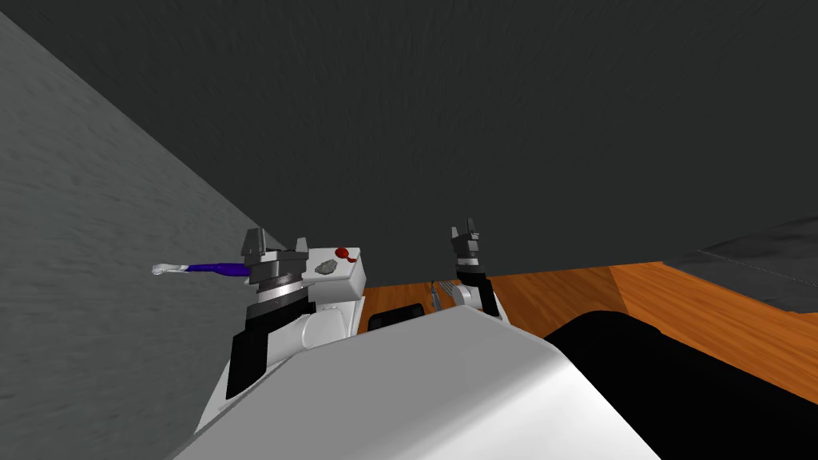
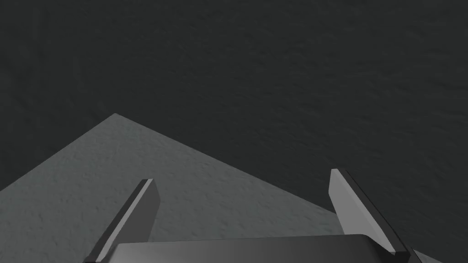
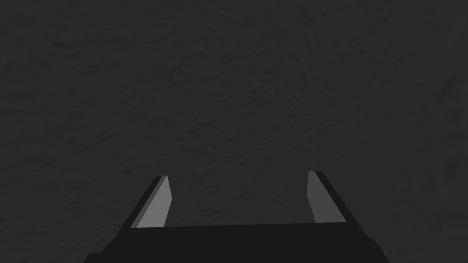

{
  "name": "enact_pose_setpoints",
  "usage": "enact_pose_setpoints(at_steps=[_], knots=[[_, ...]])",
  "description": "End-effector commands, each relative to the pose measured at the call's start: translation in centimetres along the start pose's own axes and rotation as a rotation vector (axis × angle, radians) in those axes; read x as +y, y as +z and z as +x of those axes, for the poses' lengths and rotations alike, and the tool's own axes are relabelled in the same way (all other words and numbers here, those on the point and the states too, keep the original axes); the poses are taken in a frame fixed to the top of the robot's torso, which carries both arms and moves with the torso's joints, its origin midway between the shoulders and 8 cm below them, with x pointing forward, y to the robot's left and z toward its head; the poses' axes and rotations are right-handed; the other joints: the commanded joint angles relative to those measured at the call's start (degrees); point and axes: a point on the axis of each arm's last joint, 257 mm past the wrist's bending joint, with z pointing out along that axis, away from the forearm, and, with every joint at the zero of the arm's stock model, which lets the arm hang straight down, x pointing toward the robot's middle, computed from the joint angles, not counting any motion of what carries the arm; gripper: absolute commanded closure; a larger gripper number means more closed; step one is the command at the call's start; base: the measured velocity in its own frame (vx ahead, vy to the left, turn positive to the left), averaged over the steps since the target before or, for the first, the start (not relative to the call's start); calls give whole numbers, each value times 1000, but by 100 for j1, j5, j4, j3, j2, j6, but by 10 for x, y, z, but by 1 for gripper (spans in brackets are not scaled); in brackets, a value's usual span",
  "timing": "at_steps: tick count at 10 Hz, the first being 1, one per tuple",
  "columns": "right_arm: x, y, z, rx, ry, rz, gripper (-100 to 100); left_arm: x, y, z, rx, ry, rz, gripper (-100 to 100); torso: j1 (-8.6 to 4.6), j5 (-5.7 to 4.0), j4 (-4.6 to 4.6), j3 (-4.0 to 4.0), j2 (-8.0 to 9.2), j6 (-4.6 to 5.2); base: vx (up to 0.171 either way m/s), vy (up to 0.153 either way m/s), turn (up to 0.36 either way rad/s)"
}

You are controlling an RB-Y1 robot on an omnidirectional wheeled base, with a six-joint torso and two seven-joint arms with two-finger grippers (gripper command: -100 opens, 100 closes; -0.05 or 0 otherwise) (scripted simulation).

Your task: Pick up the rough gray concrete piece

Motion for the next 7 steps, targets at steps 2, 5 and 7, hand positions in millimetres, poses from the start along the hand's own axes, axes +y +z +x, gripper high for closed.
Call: enact_pose_setpoints(at_steps=[2, 5, 7], knots=[[0, 0, 0, 0, 0, 0, 0, 12, 1, -1, 38, 46, -47, -100, 2, 0, 0, 0, 0, 0, 0, 0, 0], [0, 0, 0, 0, 0, 0, 0, 31, 1, -9, 59, 105, -122, -100, 3, 1, 0, 0, -1, 0, 0, 0, 0], [0, 0, 0, 0, 0, 0, 0, 39, 0, -13, 63, 127, -152, -100, 3, 1, 0, 0, -1, 0, 0, 0, 0]])
